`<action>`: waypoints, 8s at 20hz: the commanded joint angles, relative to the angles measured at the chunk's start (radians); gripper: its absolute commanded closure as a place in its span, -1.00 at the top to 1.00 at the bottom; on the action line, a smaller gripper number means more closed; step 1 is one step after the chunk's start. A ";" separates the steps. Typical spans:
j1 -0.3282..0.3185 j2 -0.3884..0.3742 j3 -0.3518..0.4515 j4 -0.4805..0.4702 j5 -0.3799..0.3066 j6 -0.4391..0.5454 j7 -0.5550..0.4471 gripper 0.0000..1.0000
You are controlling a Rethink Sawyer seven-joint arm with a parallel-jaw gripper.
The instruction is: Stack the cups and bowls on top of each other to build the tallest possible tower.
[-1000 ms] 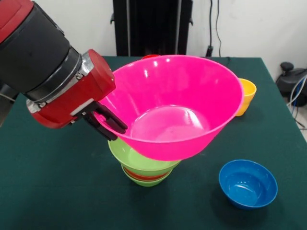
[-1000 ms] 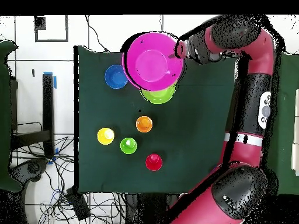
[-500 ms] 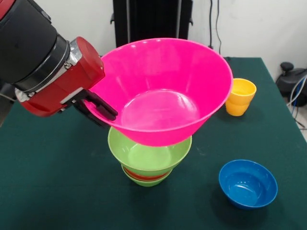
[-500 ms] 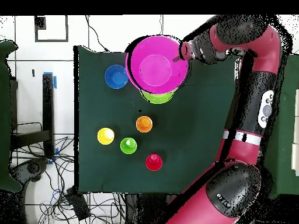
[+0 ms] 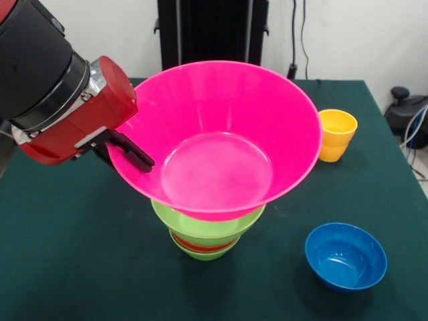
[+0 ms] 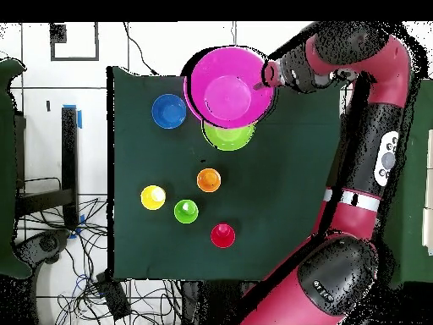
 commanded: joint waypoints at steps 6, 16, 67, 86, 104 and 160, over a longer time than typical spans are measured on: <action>0.037 -0.031 -0.060 -0.039 -0.090 0.047 -0.348 -1.00; 0.021 -0.028 -0.083 -0.002 -0.090 0.031 -0.358 -1.00; -0.070 -0.071 -0.155 0.330 0.091 -0.098 -0.184 -1.00; -0.086 -0.082 -0.125 0.369 0.143 -0.212 -0.250 -1.00; -0.066 -0.073 -0.118 0.362 0.112 -0.251 -0.418 -1.00; 0.009 -0.081 -0.175 0.176 -0.013 -0.192 -0.590 -1.00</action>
